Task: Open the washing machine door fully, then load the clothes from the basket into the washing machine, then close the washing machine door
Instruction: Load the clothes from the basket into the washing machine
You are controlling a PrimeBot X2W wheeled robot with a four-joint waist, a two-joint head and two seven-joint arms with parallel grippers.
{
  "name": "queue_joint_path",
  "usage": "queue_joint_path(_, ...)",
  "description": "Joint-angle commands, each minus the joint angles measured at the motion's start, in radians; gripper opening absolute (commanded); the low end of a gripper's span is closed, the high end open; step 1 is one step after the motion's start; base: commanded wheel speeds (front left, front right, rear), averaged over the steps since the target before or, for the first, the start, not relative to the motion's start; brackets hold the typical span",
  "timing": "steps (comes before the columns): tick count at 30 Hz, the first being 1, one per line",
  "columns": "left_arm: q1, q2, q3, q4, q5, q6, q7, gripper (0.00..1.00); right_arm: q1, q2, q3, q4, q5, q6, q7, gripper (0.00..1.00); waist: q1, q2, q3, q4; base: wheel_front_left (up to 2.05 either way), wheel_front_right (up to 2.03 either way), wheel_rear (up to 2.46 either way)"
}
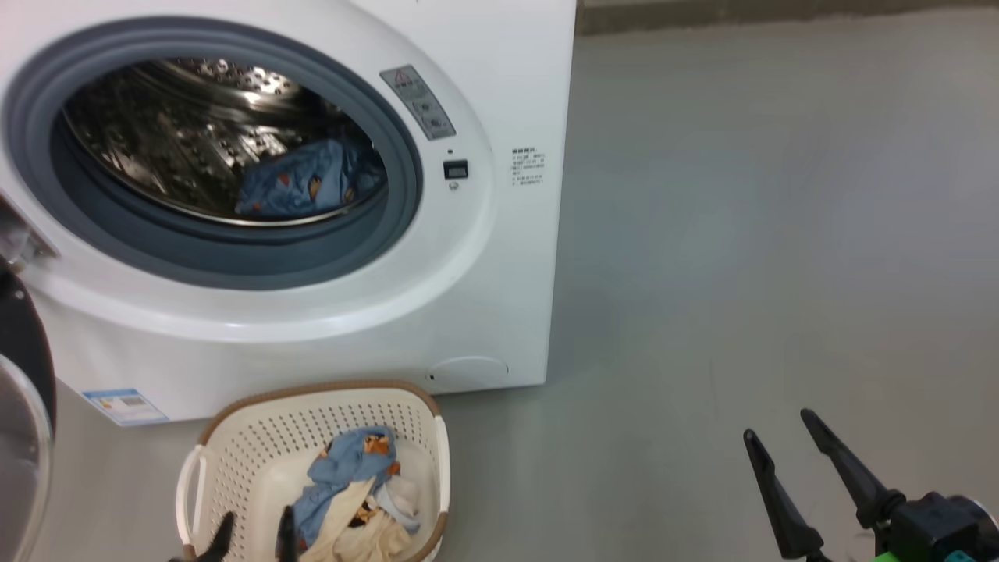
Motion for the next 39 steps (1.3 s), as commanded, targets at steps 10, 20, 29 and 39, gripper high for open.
queue_joint_path(10,-0.373,-0.032,-0.026,0.439,-0.046,-0.075,0.007,1.0,-0.115,-0.048,0.019,-0.07,0.011,0.002,-0.005,1.0,0.0,0.0,0.222,-0.021,0.0,0.0,0.0)
queue_joint_path(20,-0.724,-0.047,-0.07,0.834,-0.06,-0.116,0.049,1.0,-0.234,-0.045,0.025,-0.109,0.029,0.002,-0.005,1.0,0.0,0.0,0.451,-0.077,0.0,0.0,0.0)
queue_joint_path(29,-0.943,-0.025,-0.069,1.011,-0.079,-0.115,0.105,1.0,-0.335,-0.014,0.039,-0.142,0.043,0.002,-0.005,1.0,0.0,0.0,0.643,-0.153,0.0,0.0,0.0)
queue_joint_path(39,-1.066,0.04,-0.044,1.055,-0.11,-0.062,0.231,1.0,-0.404,0.005,0.052,-0.18,0.055,0.002,-0.005,1.0,0.0,0.0,0.823,-0.215,0.0,0.0,0.0)
